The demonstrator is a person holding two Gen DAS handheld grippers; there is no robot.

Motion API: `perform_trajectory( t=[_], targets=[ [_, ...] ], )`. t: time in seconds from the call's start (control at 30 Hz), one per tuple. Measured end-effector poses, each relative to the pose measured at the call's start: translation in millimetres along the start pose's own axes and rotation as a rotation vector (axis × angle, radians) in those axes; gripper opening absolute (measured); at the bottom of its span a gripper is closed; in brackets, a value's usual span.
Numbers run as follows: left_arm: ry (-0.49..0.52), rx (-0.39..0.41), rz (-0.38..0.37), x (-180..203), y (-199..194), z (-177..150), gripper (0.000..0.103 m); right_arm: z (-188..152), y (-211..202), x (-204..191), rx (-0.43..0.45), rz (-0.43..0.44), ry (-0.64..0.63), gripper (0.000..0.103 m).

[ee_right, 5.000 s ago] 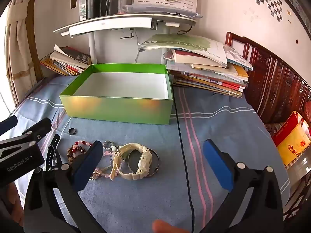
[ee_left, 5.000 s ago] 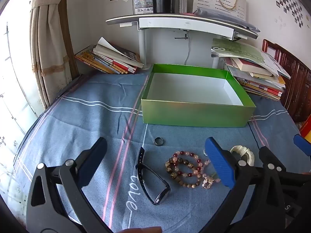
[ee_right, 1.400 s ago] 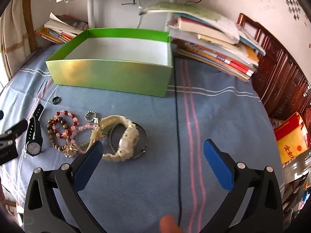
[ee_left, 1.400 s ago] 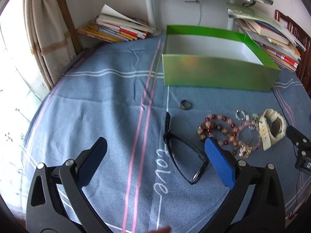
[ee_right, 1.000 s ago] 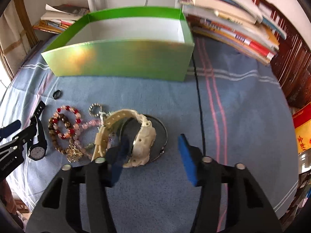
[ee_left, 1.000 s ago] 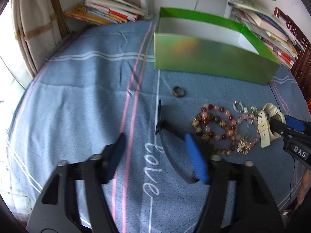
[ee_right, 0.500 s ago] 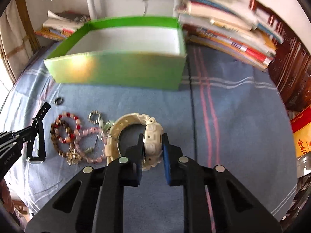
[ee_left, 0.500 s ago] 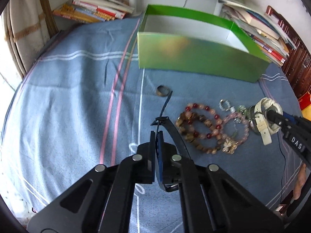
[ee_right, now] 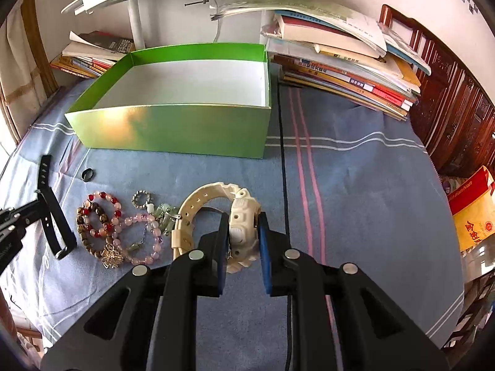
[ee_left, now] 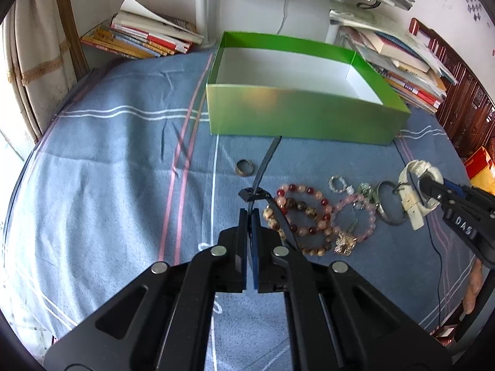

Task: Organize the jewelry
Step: 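Carry both watches into the green box and open both tools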

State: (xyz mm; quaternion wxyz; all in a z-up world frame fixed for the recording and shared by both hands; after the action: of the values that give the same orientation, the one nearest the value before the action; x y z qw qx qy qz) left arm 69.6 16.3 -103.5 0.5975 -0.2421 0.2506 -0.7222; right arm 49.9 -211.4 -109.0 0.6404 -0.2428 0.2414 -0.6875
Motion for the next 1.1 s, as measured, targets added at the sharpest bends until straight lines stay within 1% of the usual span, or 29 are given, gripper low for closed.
perform_trajectory(
  t=[0.07,0.17,0.27,0.4,0.47,0.53,0.6,0.67,0.7,0.77,0.83,0.93,0.97,1.0,1.03,1.07,1.1],
  targets=[
    [0.001,0.015,-0.005,0,-2,7,0.003,3,-2,-2,0.006,0.010,-0.003,0.018],
    [0.008,0.060,-0.014,1,-9,27,0.003,21,-11,-5,0.060,0.023,-0.009,0.018],
    [0.016,0.130,-0.028,4,-20,56,0.003,51,-25,-6,0.147,0.030,-0.009,0.018],
    [0.027,0.264,-0.040,6,-37,106,0.003,99,-34,-5,0.271,0.038,0.004,0.018],
    [0.004,0.312,-0.042,3,-36,132,0.003,119,-30,-3,0.310,0.034,0.016,0.018],
    [-0.021,0.327,-0.058,3,-26,152,0.003,138,-16,-4,0.323,0.050,0.041,0.018],
    [-0.027,0.326,-0.050,3,-8,166,0.003,147,3,-6,0.311,0.042,0.043,0.018],
    [-0.041,0.299,-0.047,2,19,175,0.003,150,27,-8,0.284,0.012,0.040,0.018],
    [-0.048,0.282,-0.048,2,30,174,0.003,148,44,-9,0.252,-0.008,0.042,0.018],
    [-0.060,0.226,-0.033,1,58,170,0.003,141,70,-11,0.188,-0.004,0.066,0.018],
    [-0.053,0.190,-0.025,3,76,163,0.003,133,86,-11,0.140,0.006,0.090,0.018],
    [-0.026,0.150,-0.012,7,94,153,0.003,124,99,-13,0.104,0.003,0.082,0.019],
    [-0.023,0.138,-0.016,8,99,150,0.006,124,100,-13,0.105,-0.001,0.075,0.020],
    [-0.025,0.131,-0.020,9,101,148,0.007,125,96,-13,0.116,-0.002,0.073,0.027],
    [-0.027,0.127,-0.021,9,102,146,0.011,126,93,-12,0.125,0.000,0.071,0.031],
    [-0.024,0.134,-0.020,9,98,145,0.019,128,86,-11,0.138,0.003,0.073,0.038],
    [-0.021,0.144,-0.017,8,93,146,0.026,130,75,-8,0.158,0.006,0.077,0.040]
  ],
)
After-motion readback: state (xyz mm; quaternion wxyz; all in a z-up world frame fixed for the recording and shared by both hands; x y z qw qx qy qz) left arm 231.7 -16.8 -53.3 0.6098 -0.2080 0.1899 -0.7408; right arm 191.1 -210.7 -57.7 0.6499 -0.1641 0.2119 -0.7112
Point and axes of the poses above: each gripper's, at about its wrist camera, not at the fingertips, and y roughly the way its jaws point, x to its right, z to its top, the point moved 7 cm from there along y, roughly the way its jaws point, and after that the axes turned 14 degrees about x, right-handed, at the moved point
